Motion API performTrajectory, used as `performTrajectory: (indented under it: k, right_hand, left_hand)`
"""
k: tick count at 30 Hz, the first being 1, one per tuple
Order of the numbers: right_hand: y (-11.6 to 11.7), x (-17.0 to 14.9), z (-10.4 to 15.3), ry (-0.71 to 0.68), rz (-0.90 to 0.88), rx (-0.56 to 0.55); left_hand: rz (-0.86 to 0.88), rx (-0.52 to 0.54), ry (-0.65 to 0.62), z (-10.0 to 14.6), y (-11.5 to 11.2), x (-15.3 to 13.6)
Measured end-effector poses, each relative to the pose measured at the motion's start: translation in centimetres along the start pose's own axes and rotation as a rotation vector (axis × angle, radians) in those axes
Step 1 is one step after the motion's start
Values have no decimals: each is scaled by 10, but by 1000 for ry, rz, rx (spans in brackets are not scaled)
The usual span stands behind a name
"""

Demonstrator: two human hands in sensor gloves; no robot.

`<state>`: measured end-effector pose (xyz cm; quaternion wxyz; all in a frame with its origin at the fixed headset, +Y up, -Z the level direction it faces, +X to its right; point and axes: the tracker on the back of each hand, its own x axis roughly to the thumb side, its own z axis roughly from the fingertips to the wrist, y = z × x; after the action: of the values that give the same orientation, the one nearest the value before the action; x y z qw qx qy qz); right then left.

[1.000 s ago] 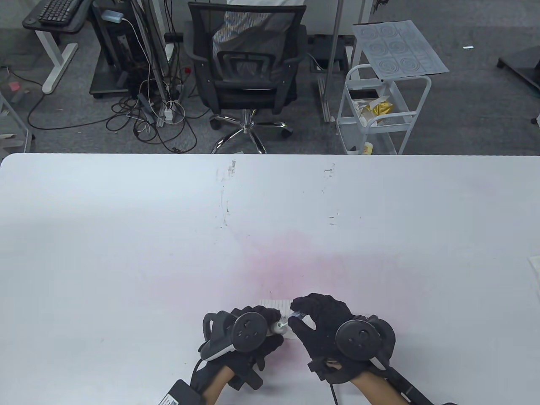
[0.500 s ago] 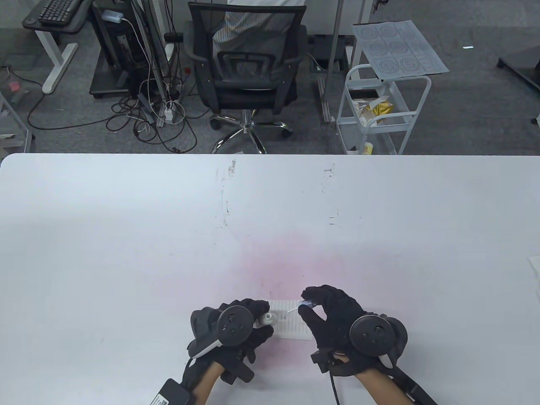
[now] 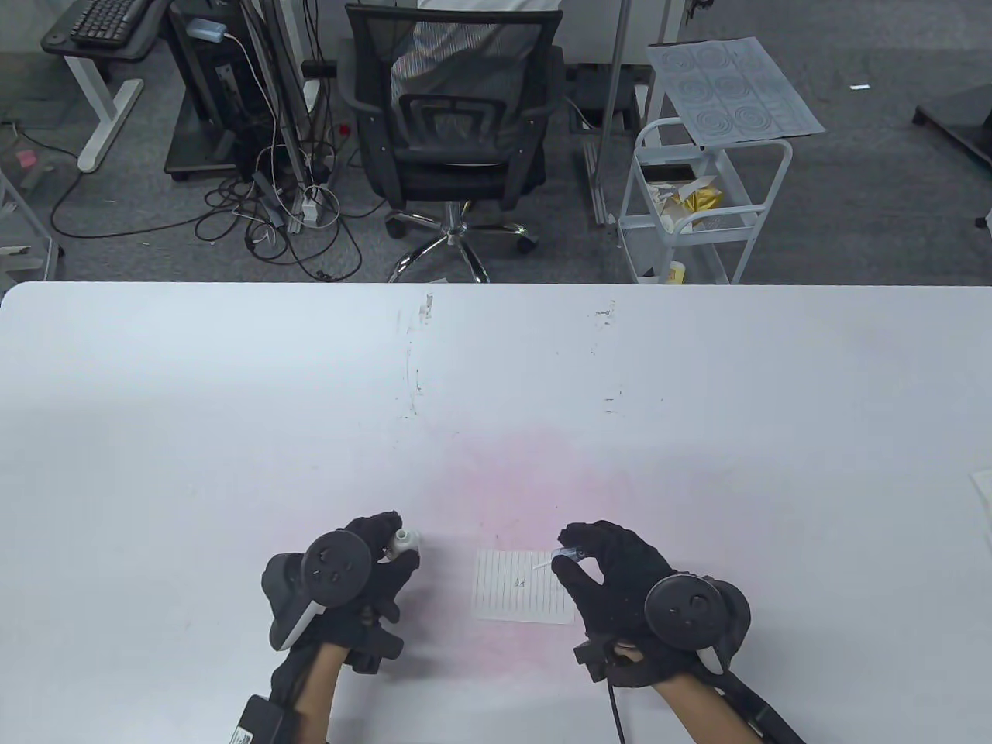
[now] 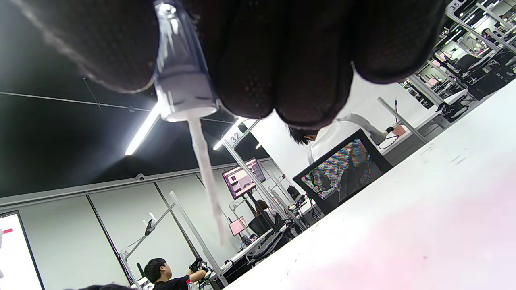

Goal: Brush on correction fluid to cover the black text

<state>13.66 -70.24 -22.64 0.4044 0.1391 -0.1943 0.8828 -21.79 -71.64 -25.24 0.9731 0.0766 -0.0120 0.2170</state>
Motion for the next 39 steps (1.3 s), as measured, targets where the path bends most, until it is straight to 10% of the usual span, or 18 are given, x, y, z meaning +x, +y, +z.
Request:
performTrajectory:
  k: [29, 39]
  right_hand:
    - [1, 0, 0, 7, 13, 15]
    - [2, 0, -1, 14, 13, 16]
  left_hand:
    - [-133, -48, 254, -6, -8, -50]
    - [-62, 196, 90, 6, 24, -15]
